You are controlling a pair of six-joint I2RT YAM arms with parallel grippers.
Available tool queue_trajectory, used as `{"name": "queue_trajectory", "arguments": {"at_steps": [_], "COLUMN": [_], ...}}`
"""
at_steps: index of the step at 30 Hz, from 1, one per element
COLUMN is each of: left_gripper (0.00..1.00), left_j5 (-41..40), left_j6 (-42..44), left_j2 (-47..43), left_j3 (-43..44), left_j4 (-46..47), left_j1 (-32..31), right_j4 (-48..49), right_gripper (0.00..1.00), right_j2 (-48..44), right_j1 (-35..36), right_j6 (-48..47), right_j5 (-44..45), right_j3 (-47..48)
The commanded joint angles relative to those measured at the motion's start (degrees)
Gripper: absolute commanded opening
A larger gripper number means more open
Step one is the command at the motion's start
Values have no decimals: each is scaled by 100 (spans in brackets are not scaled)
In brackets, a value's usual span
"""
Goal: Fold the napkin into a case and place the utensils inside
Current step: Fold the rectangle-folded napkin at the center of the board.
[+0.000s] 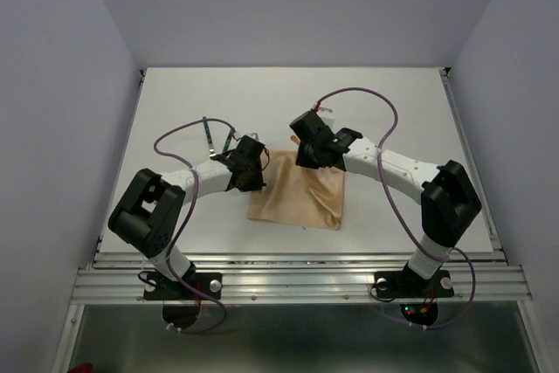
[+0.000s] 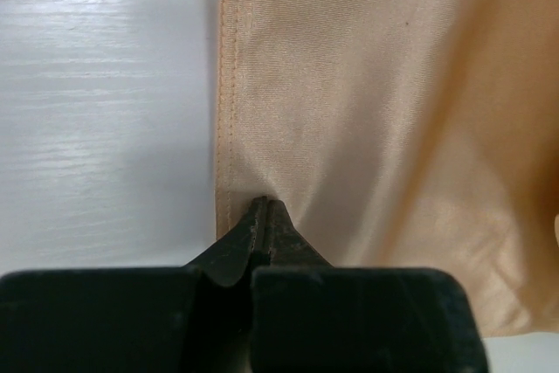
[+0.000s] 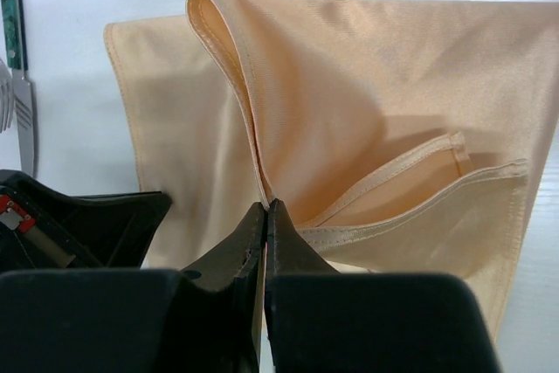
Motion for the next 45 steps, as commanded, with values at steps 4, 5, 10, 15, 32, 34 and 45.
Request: {"name": "queue_trajectory", "arguments": {"at_steps": [4,5,10,15,32,34,45], "left_gripper": [0,0,0,0,0,0,0], "left_j5": [718,753,832,929,393,463,824], "left_j6": [-343,-387,-572,-607,-273,-300,-458], "left_j2": [442,513,986,1287,715,838,1243], "left_j3": [-165,-112,555,1215,1312,1277,987], "left_j4": [512,530,548,460,-102,-41,320], "left_j1": [-420,-491,-869,-1063,-658,-650,-658], "right_j4": [56,48,21,65,-14,39,452], "right_gripper": [1,1,1,1,1,1,1], "right_j2": [-796,-866,-1131,-982,-955,-972,-964], "right_j1": [-659,-739,-1055,-1135,-1188,-1188,-801], "right_j6": [-46,-82,-546,-1118,-1121,-1014,-592], "right_j5": [314,340,525,762,-423,-599,-811], "right_j3": [-484,-529,-582,-222,-265,-397,-678]}}
